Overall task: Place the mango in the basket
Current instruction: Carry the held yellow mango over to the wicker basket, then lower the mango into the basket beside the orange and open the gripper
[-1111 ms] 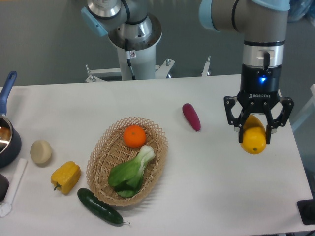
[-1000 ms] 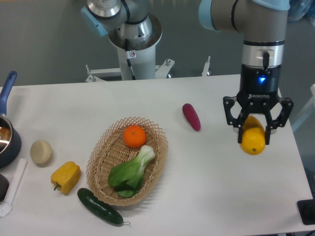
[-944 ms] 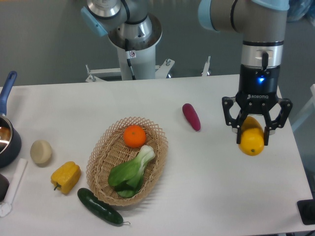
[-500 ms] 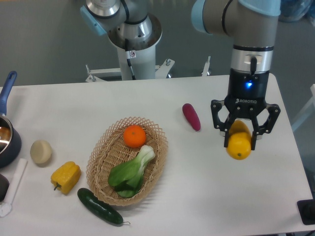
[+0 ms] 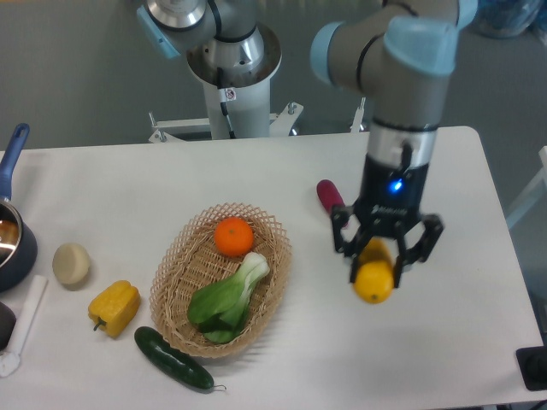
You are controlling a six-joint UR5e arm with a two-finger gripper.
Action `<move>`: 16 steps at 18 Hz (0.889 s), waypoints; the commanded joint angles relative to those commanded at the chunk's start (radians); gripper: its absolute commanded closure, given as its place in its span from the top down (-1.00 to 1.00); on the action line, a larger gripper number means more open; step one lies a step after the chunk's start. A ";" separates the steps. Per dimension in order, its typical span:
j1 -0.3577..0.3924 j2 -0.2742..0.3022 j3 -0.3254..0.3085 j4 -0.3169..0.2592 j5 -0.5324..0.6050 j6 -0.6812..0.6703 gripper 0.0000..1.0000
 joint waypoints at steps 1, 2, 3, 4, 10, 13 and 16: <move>-0.031 -0.003 0.000 -0.002 0.006 -0.005 -0.34; -0.054 -0.012 -0.003 -0.002 0.009 -0.006 -0.34; -0.071 -0.014 -0.006 -0.002 0.014 -0.014 -0.34; -0.089 -0.014 -0.020 -0.002 0.022 -0.034 -0.34; -0.210 -0.008 -0.118 -0.003 0.032 -0.069 -0.34; -0.252 0.005 -0.181 0.002 0.069 -0.060 -0.34; -0.267 0.005 -0.195 -0.002 0.077 -0.054 -0.34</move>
